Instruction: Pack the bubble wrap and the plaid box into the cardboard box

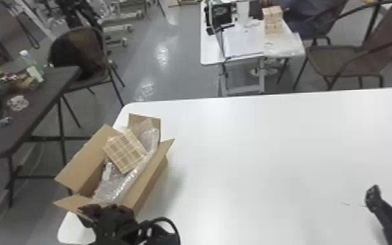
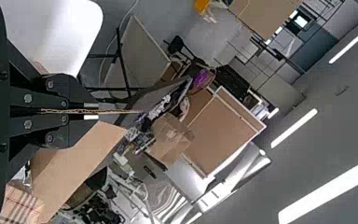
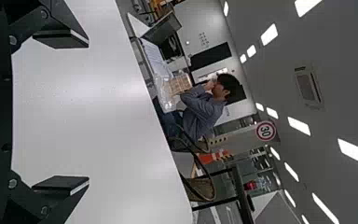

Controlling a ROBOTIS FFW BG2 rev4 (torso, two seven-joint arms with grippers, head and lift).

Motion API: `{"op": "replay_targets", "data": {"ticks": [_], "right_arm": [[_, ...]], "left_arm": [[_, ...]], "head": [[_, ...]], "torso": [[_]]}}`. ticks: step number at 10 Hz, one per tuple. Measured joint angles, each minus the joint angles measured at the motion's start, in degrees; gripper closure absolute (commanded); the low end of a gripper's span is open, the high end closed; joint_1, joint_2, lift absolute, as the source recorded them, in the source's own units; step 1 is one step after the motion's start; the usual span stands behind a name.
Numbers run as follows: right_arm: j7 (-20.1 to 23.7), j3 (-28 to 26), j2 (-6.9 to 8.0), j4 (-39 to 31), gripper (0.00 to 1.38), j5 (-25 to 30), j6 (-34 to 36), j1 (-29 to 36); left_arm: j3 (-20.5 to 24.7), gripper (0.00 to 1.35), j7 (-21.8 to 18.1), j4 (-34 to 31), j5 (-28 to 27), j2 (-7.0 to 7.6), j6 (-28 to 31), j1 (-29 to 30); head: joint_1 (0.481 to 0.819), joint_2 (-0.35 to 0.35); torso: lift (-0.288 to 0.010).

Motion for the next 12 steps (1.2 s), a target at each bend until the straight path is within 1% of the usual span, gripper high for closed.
{"op": "replay_targets", "data": {"ticks": [1, 2, 3, 4, 5, 6, 7, 8, 9, 10, 11, 12], "right_arm": [[0.0, 0.0, 0.0, 0.02, 0.25, 0.0, 0.25, 0.01], [0.0, 0.0, 0.0, 0.02, 0.25, 0.0, 0.5, 0.02], [0.0, 0.0, 0.0, 0.07, 0.25, -0.01, 0.72, 0.06], [0.0, 0.0, 0.0, 0.11, 0.25, -0.07, 0.82, 0.13], [0.0, 0.01, 0.0, 0.11, 0.25, -0.14, 0.9, 0.23], [0.0, 0.0, 0.0, 0.08, 0.25, -0.16, 1.01, 0.29], [0.0, 0.0, 0.0, -0.31, 0.25, 0.11, 1.38, 0.41], [-0.06, 0.0, 0.0, -1.42, 0.25, 1.43, 1.75, 0.65], [-0.57, -0.02, 0.0, -3.47, 0.25, 3.38, 2.6, 1.22], [-0.95, -0.07, 0.0, -5.79, 0.25, 4.84, 3.66, 2.1], [-1.06, -0.09, 0.0, -7.91, 0.25, 5.68, 4.55, 3.14], [-1.26, -0.1, 0.0, -9.91, 0.25, 6.52, 5.62, 4.32]], "left_arm": [[-0.87, 1.0, 1.93, -0.05, -1.96, -0.02, -0.11, -0.7], [-1.52, 0.52, 3.59, -0.51, -4.01, -0.06, -0.03, -1.28], [-1.32, 0.07, 3.82, -1.2, -6.02, 0.04, 0.07, -1.27], [-0.63, 0.0, 3.74, -2.09, -7.95, 0.83, 0.04, -0.7], [-0.14, 0.0, 3.7, -3.62, -9.91, 2.11, 0.95, 0.21], [0.28, 0.0, 1.52, -6.5, -12.04, 3.26, 3.52, 1.37], [1.43, 0.0, -3.2, -10.24, -14.19, 3.94, 6.65, 2.69], [3.82, 0.0, -9.47, -14.58, -16.89, 3.94, 10.1, 4.7], [5.92, 0.0, -15.47, -20.42, -18.64, 3.55, 15.43, 8.13], [7.02, 0.0, -21.42, -27.14, -20.34, 2.98, 23.04, 12.64], [7.27, 0.0, -28.09, -33.08, -22.37, 2.25, 30.42, 17.53], [6.75, 0.03, -34.08, -36.86, -23.85, 1.55, 35.98, 22.56]], "head": [[0.695, 0.241], [0.695, 0.233], [0.695, 0.225], [0.695, 0.23], [0.695, 0.238], [0.695, 0.234], [0.695, 0.224], [0.695, 0.218], [0.695, 0.208], [0.695, 0.188], [0.695, 0.152], [0.695, 0.134]], "torso": [[-0.101], [-0.101], [-0.101], [-0.101], [-0.101], [-0.101], [-0.101], [-0.101], [-0.101], [-0.101], [-0.101], [-0.101]]}}
